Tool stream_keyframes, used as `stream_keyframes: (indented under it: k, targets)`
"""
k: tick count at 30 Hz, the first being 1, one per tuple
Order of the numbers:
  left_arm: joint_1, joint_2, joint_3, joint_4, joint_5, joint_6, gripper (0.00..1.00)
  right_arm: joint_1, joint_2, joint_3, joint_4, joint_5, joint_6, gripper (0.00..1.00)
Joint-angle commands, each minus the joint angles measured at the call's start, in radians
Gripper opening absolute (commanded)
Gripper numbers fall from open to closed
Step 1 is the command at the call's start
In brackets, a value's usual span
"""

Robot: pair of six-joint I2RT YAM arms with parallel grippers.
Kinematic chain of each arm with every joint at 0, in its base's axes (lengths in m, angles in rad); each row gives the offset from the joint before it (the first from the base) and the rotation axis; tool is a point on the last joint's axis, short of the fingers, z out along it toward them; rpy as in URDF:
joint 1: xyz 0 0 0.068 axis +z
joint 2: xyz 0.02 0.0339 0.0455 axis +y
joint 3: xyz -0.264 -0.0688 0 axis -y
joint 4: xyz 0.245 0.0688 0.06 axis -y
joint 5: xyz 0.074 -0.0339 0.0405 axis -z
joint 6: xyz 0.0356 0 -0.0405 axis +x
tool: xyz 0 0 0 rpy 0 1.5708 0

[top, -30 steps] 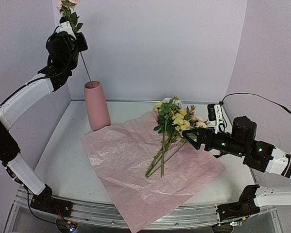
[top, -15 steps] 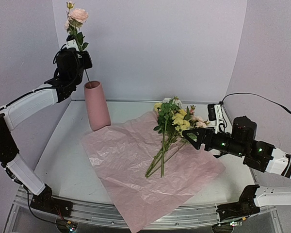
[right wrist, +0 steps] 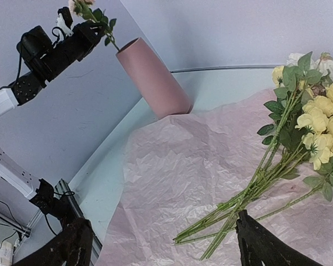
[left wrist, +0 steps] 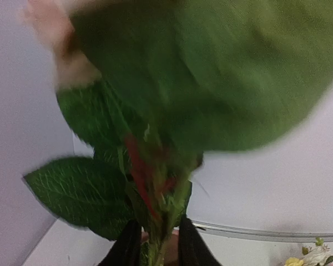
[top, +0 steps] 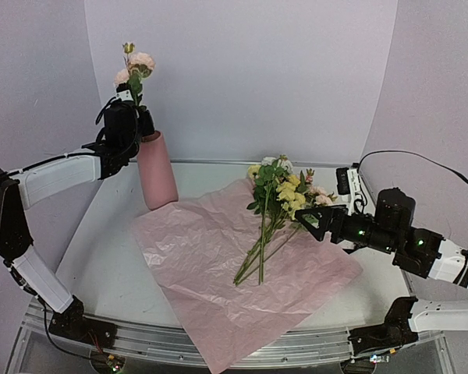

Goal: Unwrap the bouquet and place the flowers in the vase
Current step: Insert the fake flower into the vase, then pick up the fake flower from the wrapping paper.

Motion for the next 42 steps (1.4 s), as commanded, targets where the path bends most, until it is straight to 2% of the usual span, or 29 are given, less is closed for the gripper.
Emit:
stream_keyframes:
  k: [1, 5, 11, 16, 22, 29, 37, 42]
  targets:
    - [0.003, -0.027, -0.020, -0.007, 0.017, -0.042, 0.32, 0.000, 0.004, 0.000, 0.021, -0.001, 0.008, 0.90]
    - [0.002, -0.053, -0.023, -0.102, 0.033, -0.086, 0.43, 0.001, 0.005, -0.003, 0.022, -0.004, 0.012, 0.90]
    - [0.002, -0.117, -0.023, -0.303, 0.099, -0.155, 0.55, 0.001, 0.016, -0.014, 0.021, 0.013, 0.024, 0.90]
    - [0.002, -0.202, -0.049, -0.391, 0.177, -0.187, 0.63, 0.001, 0.056, -0.003, 0.009, 0.048, 0.043, 0.90]
    - [0.002, -0.311, -0.065, -0.504, 0.272, -0.216, 0.68, 0.001, 0.104, 0.009, -0.029, 0.137, 0.085, 0.90]
    - [0.002, -0.467, -0.131, -0.596, 0.387, -0.272, 0.69, 0.000, 0.158, 0.008, -0.044, 0.210, 0.135, 0.88]
    - [0.001, -0.602, -0.240, -0.653, 0.489, -0.387, 0.69, 0.000, 0.336, 0.086, -0.046, 0.179, 0.160, 0.68]
    - [0.002, -0.610, -0.333, -0.652, 0.606, -0.501, 0.69, 0.000, 0.478, 0.166, -0.045, 0.143, 0.170, 0.59]
